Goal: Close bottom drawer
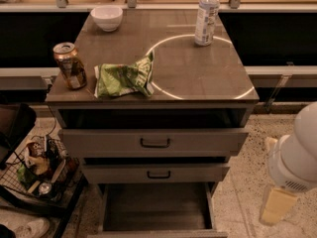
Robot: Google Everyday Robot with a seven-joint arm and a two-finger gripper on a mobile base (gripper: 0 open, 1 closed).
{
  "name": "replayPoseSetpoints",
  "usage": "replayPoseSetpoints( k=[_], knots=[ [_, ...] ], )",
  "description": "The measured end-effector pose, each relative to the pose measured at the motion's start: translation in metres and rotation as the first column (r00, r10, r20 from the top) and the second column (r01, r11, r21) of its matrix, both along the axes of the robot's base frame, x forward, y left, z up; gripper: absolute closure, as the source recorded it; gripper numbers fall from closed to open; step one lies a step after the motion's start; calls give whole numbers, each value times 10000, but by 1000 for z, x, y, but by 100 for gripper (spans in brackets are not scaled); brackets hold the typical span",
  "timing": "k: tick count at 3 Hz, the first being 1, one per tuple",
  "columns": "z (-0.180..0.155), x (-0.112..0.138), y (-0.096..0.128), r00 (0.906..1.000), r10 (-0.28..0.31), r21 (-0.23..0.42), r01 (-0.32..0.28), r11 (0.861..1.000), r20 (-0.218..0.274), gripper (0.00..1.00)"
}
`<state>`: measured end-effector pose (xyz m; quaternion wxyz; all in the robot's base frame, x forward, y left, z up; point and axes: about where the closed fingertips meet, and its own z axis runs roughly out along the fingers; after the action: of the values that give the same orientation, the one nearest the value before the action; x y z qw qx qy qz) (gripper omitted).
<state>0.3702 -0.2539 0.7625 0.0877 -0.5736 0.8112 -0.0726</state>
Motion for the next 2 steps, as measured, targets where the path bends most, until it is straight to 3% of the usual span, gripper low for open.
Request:
replayPoseSetpoints(
  k=[1, 2],
  knots=[
    [-40, -20, -8, 9981, -134, 191, 145, 9997, -604, 0],
    [-40, -20, -8, 9981, -134, 190, 145, 9997, -604, 0]
  ],
)
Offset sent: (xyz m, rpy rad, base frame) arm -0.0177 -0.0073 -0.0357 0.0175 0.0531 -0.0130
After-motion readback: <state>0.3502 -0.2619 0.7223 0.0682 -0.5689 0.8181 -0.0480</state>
